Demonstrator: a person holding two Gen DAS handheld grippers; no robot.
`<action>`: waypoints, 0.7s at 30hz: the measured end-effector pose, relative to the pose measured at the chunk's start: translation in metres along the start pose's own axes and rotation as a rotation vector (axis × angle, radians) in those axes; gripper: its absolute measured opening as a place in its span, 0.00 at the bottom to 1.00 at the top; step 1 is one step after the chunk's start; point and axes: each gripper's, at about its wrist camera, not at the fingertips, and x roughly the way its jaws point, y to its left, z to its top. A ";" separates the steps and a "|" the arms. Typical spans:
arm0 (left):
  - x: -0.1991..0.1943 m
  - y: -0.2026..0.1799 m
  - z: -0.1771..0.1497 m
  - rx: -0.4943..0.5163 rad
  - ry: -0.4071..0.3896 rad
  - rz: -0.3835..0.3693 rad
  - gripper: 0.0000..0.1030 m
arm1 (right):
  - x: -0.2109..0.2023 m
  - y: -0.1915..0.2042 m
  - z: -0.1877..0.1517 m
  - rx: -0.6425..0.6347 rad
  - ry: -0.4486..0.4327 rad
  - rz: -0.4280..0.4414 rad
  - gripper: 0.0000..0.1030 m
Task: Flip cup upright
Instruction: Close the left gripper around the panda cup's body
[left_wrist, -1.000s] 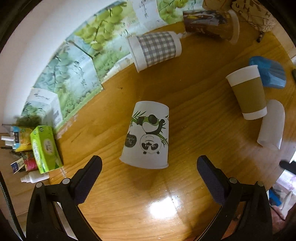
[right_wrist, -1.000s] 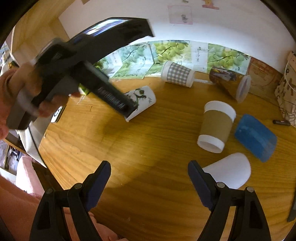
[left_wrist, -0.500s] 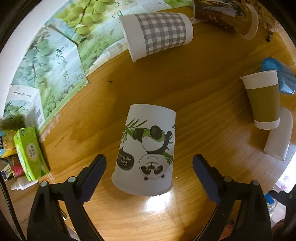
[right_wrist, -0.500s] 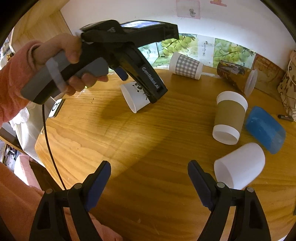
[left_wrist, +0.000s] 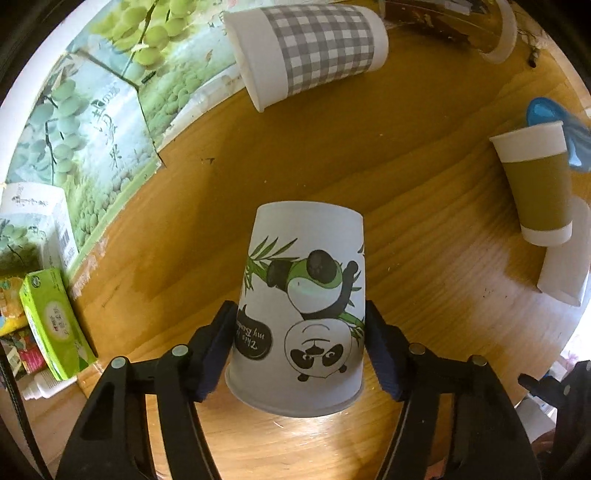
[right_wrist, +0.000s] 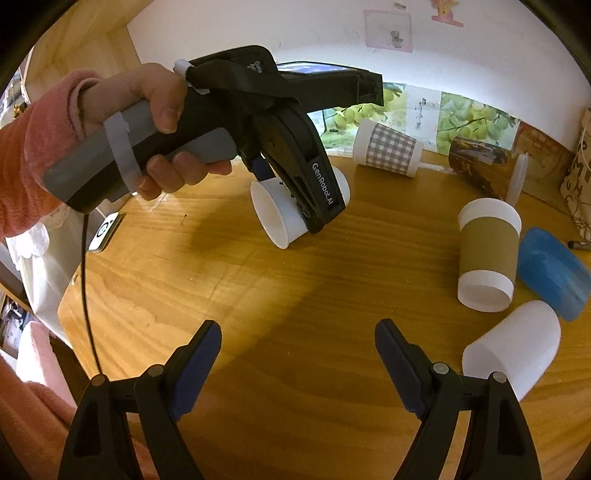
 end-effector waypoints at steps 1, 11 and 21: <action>-0.002 -0.003 -0.003 0.019 -0.013 0.001 0.68 | 0.002 0.001 0.000 0.002 -0.003 0.002 0.83; -0.033 -0.032 -0.036 0.247 -0.157 -0.016 0.67 | 0.001 0.004 -0.013 -0.002 0.036 -0.026 0.83; -0.059 -0.095 -0.075 0.638 -0.296 -0.076 0.67 | -0.031 0.013 -0.045 -0.098 0.055 -0.072 0.83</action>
